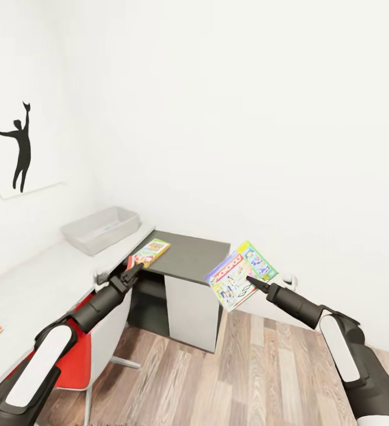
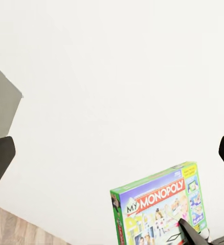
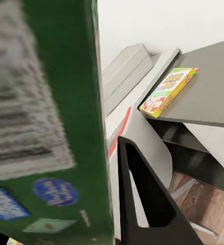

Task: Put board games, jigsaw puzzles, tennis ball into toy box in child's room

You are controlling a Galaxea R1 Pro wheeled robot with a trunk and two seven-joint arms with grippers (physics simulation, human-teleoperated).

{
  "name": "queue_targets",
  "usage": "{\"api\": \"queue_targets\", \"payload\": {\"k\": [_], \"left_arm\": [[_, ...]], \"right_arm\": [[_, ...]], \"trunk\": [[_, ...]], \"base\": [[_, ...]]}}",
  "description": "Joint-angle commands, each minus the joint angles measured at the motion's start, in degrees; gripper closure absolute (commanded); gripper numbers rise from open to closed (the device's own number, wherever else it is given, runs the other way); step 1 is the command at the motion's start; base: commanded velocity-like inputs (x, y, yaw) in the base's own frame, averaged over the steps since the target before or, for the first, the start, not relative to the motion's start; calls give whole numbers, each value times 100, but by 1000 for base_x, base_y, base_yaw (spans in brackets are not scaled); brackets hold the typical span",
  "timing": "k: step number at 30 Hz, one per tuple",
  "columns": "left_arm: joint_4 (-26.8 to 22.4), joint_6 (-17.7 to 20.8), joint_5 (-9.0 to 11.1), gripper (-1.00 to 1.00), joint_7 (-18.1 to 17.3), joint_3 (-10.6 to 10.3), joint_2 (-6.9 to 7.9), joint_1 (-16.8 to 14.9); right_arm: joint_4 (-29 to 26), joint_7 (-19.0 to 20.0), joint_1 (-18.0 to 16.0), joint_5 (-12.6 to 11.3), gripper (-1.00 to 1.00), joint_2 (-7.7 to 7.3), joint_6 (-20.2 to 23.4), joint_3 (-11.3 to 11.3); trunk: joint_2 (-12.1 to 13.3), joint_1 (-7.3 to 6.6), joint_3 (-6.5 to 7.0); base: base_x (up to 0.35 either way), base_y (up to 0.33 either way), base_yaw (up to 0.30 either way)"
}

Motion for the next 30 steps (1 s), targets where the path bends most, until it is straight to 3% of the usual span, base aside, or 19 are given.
{"api": "queue_targets", "payload": {"k": [1, 11, 30], "left_arm": [[-26, 42, 47, -100, 45, -4, 0, -8], [-162, 255, 62, -100, 279, -22, -31, -59], [-201, 304, 57, -100, 298, -53, -47, -87]], "right_arm": [[-13, 9, -4, -44, 100, -1, 46, -9], [-195, 9, 10, -44, 100, -51, 237, -24], [-320, 14, 20, -58, 100, -123, 355, -31]], "trunk": [[-14, 4, -13], [-14, 4, -13], [-14, 4, -13]], "base": [[2, 0, 291], [1, 0, 291], [0, 0, 291]]}}
